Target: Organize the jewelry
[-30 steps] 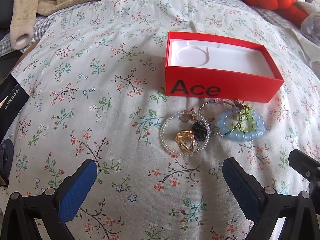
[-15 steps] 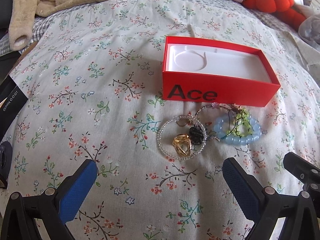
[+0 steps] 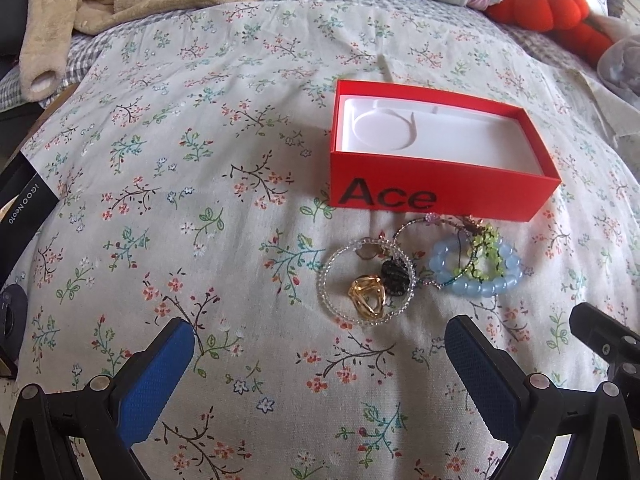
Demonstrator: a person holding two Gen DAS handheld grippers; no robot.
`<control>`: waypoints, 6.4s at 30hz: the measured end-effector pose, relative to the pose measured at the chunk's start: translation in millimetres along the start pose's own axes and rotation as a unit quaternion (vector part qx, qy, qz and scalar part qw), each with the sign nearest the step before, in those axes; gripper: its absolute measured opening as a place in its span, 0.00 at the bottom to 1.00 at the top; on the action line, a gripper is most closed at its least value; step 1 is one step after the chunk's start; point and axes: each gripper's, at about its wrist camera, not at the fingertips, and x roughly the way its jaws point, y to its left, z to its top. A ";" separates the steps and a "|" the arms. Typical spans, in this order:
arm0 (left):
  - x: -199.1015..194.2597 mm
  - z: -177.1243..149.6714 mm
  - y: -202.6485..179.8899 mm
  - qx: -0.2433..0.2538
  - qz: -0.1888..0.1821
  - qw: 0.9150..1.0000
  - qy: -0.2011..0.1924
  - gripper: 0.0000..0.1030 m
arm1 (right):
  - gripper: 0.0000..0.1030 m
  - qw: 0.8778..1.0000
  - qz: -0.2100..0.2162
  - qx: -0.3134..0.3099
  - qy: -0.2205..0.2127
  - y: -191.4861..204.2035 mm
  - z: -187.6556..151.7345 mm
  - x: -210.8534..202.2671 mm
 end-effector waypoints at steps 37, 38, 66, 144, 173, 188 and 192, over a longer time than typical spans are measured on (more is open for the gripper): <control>91.8 26.3 36.6 -0.073 -0.117 0.985 0.099 0.28 | 0.91 0.993 0.081 0.007 0.088 3.0 50.9 48.5; 92.2 27.2 36.5 -0.072 -0.117 0.986 0.099 0.26 | 0.87 0.992 0.086 0.015 0.094 0.9 51.9 53.0; 68.2 18.9 26.3 -0.007 -0.096 0.994 0.058 0.00 | 0.12 0.988 0.127 0.038 0.080 -3.3 58.9 56.3; 49.1 102.0 -10.3 0.013 -0.103 0.995 -0.010 0.42 | 0.28 0.982 0.184 0.033 -0.010 -23.5 122.9 10.8; 22.1 -0.1 6.5 -0.006 -0.082 0.996 -0.024 0.90 | 0.65 0.990 0.136 -0.002 0.040 -43.5 33.0 -7.6; 61.1 -20.5 16.6 0.013 -0.134 0.991 -0.021 0.84 | 0.65 0.985 0.113 0.077 0.100 -89.1 11.0 43.0; 65.4 -18.8 7.5 0.051 -0.125 0.990 -0.032 0.74 | 0.65 0.984 0.111 0.079 0.111 -89.2 12.4 47.0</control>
